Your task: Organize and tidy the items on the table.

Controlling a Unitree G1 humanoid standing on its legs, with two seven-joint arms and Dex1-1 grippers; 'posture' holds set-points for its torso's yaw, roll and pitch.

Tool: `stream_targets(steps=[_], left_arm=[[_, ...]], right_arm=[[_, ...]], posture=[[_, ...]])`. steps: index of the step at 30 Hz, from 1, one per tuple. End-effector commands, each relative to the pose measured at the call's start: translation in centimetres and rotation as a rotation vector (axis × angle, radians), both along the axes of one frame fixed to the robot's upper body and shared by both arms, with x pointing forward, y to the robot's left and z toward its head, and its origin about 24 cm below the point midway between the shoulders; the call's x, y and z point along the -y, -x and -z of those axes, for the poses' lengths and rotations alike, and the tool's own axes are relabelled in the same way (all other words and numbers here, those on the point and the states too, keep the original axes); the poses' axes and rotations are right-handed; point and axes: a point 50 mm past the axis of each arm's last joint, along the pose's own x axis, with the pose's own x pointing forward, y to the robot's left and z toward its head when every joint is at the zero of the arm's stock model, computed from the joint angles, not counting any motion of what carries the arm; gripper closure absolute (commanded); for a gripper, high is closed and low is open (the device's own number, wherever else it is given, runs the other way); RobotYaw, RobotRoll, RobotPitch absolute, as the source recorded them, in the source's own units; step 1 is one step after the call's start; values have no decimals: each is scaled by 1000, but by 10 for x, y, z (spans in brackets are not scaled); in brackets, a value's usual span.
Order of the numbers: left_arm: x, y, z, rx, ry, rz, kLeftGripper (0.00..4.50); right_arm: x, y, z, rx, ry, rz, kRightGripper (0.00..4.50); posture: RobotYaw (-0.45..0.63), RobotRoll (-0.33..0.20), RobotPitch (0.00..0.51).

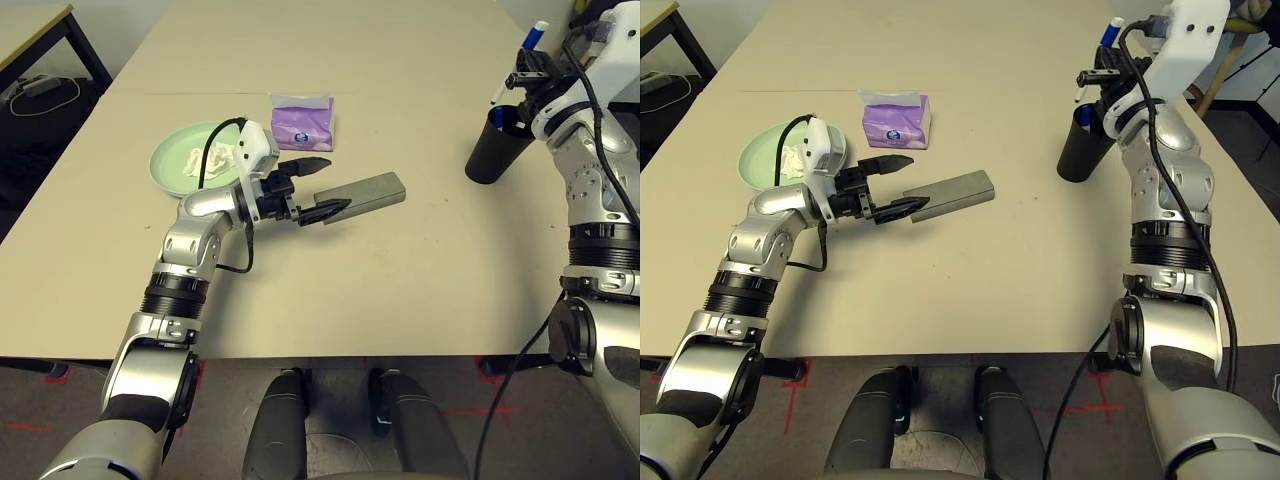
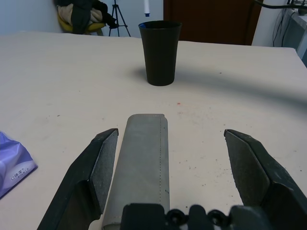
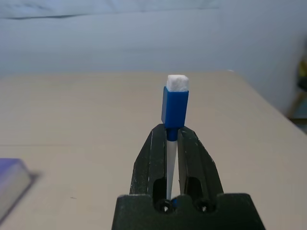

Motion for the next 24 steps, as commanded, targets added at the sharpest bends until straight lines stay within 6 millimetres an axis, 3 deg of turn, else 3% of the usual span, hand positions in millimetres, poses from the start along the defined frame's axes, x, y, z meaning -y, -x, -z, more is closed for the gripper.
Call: stream_targets(steps=[1,24], left_arm=[[-1,-1,-5,17,1,-5,0],[-2,-4,-8,26,10,-14,0]], right_arm=[[6,0,-3,-20,-5,43,4388],[10,5,-4,-60,6,84,4388]], posture=[[104,0,119],[104,0,114]])
